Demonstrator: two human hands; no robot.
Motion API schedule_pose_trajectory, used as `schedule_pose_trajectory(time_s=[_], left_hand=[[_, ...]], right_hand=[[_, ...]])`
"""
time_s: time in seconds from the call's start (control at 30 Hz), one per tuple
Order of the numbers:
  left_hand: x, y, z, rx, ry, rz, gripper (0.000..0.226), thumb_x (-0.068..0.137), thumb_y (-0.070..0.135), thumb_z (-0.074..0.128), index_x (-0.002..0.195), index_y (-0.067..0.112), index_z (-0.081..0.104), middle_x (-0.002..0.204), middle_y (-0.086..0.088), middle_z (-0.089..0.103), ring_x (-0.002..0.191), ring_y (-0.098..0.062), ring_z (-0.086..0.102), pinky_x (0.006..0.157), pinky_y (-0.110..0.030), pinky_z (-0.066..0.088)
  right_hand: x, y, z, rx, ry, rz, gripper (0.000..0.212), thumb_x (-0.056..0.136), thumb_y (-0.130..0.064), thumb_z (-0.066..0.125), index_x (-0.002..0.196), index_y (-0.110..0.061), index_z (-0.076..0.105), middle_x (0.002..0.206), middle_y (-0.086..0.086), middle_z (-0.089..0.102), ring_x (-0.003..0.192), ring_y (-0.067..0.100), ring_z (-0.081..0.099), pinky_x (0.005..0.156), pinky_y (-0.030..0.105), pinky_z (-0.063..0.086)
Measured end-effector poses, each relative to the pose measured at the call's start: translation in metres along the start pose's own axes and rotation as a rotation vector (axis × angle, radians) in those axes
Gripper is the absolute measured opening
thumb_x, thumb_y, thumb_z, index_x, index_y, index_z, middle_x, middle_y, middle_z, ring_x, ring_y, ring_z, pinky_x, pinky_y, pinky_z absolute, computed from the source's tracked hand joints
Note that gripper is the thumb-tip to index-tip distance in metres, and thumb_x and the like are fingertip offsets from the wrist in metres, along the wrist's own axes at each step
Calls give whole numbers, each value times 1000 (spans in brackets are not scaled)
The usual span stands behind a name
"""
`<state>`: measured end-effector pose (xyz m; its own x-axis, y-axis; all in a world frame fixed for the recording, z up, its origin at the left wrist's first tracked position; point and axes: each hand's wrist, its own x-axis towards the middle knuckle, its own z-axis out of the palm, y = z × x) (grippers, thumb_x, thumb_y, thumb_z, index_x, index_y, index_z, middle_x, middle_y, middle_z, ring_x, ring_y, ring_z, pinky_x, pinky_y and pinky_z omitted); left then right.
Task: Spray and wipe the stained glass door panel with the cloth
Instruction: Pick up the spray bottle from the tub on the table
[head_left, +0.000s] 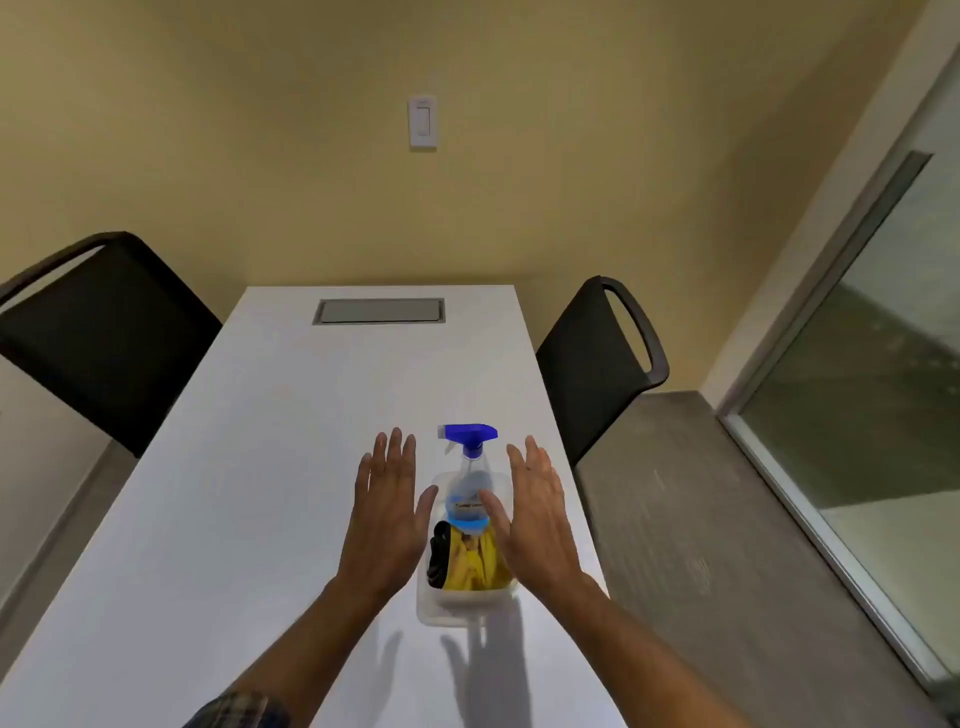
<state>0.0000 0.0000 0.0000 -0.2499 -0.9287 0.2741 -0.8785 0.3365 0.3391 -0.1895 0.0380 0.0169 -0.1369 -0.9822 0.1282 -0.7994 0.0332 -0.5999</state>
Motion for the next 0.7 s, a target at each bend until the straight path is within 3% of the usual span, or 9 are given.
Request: schedule_pose_trajectory(time_s=[0.23, 0.4, 0.7], left_hand=[[7, -1, 40, -67, -117, -145, 69, 103, 53, 7, 162, 19, 4, 172, -2, 2, 159, -18, -4, 128, -33, -3], [17, 9, 51, -239, -227, -263, 63, 107, 38, 29, 161, 25, -1, 172, 4, -1, 159, -14, -3, 128, -34, 2], [33, 8, 63, -337, -291, -276, 62, 108, 32, 32, 161, 28, -1, 172, 6, 0, 159, -13, -1, 128, -36, 6]], right_hand=[[35, 19, 35, 177, -182, 177, 79, 98, -57, 48, 162, -27, 12, 172, -2, 9, 158, 22, 15, 125, 43, 19], [61, 29, 55, 347, -251, 243, 76, 96, -52, 59, 158, -28, 23, 168, 1, 28, 149, 28, 37, 121, 50, 35], [96, 35, 82, 471, -241, 348, 58, 94, -36, 71, 143, -18, 46, 136, 5, 61, 121, 25, 61, 104, 40, 49]])
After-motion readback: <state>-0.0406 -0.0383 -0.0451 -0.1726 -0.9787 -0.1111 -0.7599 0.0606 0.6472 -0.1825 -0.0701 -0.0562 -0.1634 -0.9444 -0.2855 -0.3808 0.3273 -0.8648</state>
